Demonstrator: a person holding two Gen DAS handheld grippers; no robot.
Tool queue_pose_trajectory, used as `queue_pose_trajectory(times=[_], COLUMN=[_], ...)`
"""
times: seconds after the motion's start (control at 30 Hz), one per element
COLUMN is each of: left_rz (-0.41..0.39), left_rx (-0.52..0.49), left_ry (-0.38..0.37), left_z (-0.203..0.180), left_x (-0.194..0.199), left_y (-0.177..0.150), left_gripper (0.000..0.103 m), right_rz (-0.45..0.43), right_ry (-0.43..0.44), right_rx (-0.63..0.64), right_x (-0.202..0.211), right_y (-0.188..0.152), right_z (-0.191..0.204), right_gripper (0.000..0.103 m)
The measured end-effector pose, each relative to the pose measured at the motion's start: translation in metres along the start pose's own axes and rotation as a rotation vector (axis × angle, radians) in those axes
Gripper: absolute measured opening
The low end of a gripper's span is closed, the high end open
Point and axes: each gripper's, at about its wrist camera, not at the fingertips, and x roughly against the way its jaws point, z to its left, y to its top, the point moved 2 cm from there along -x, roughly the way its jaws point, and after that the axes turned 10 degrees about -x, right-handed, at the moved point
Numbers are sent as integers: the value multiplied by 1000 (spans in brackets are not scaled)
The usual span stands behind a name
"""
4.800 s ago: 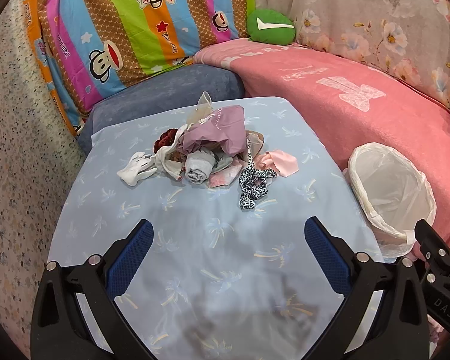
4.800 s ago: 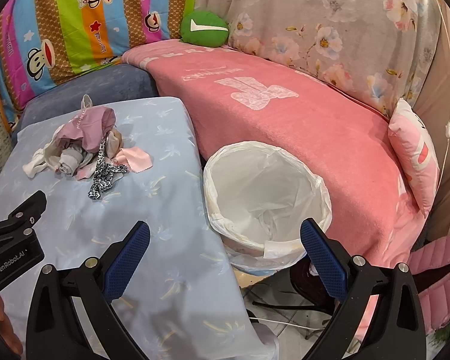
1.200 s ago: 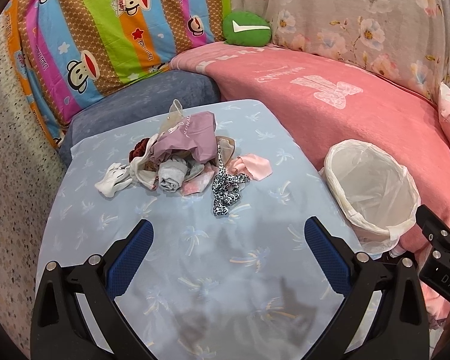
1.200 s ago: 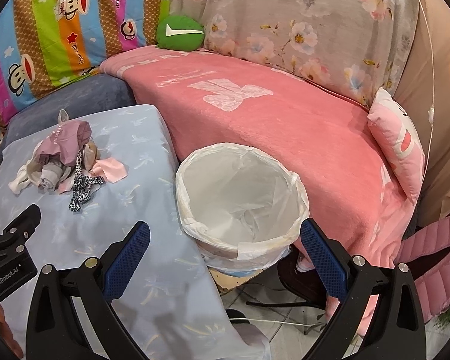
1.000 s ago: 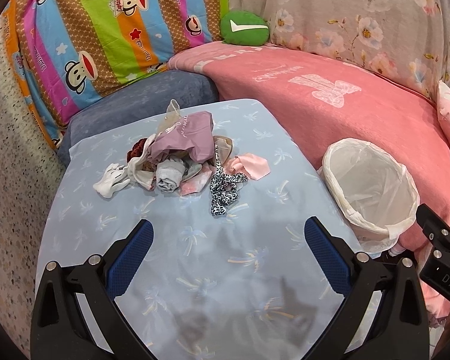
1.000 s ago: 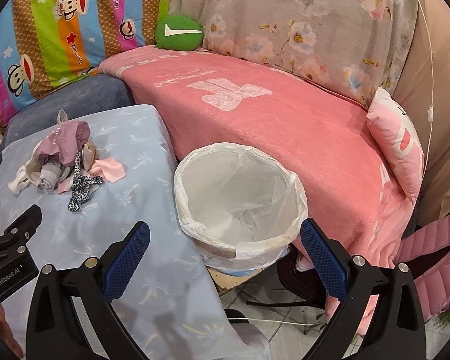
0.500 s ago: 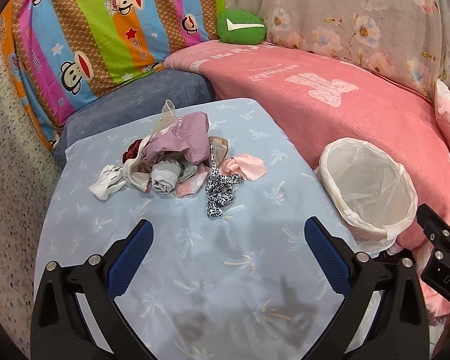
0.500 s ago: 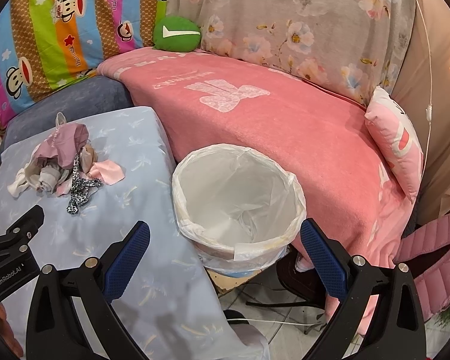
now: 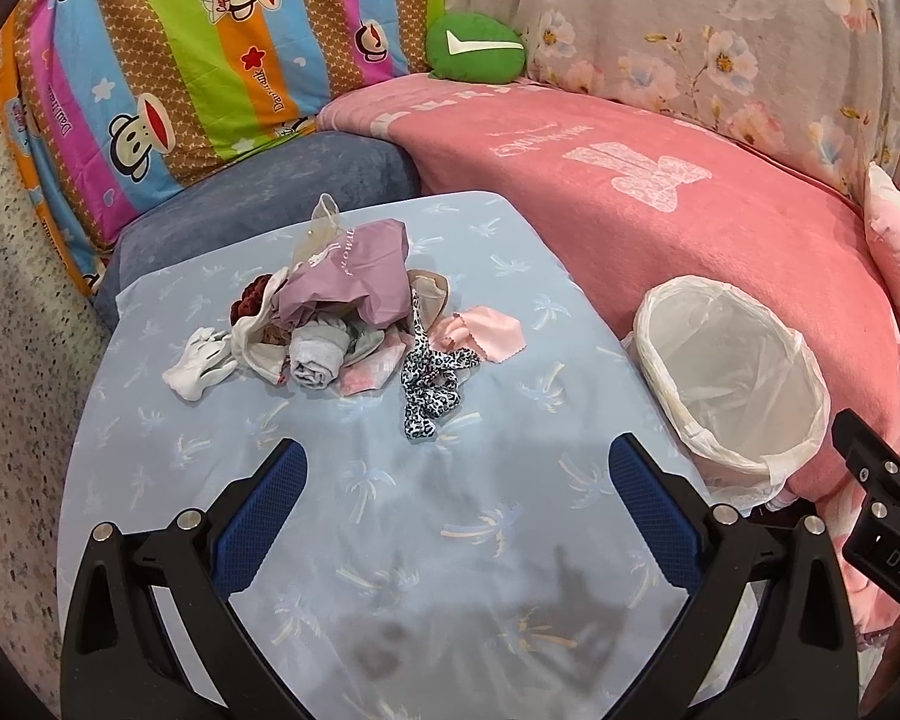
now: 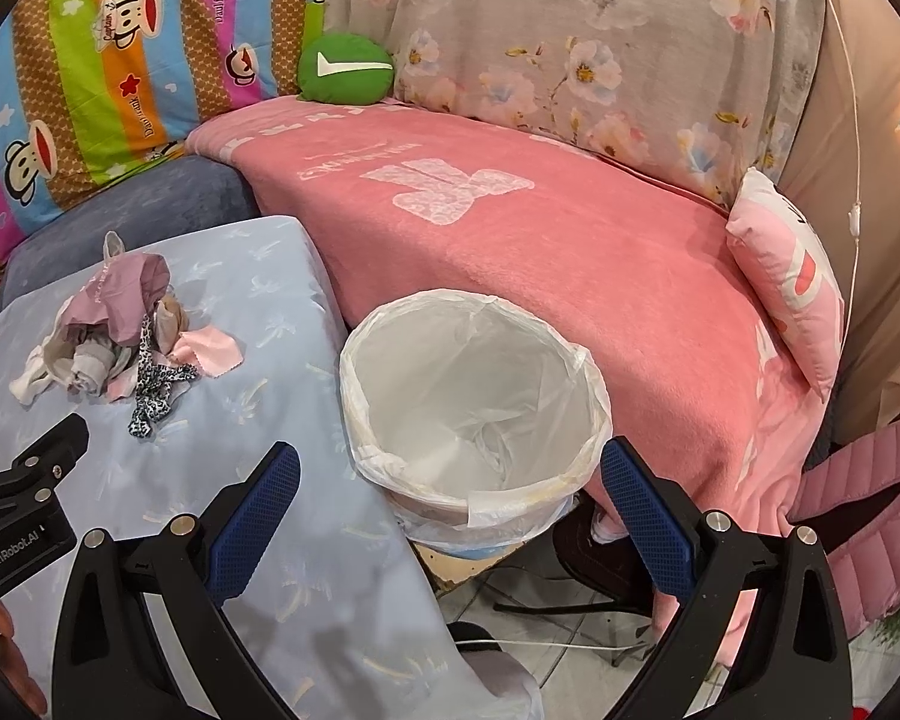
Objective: Collect trash
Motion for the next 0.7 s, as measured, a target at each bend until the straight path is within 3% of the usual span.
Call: queue_pose_trajectory(times=[0.53,0.7], left_rz=[4,8], left_rx=[7,23], left_ry=[-18,23], left_z=[12,30], left_x=[-11,-19], left_y=[3,3], left_gripper=[96,96], right_rz=[6,-1], right_ry=[4,52], right_rx=[2,-20], right_x=[-6,-6], right_y=[1,5], right_z=[14,27], right_gripper=[97,97])
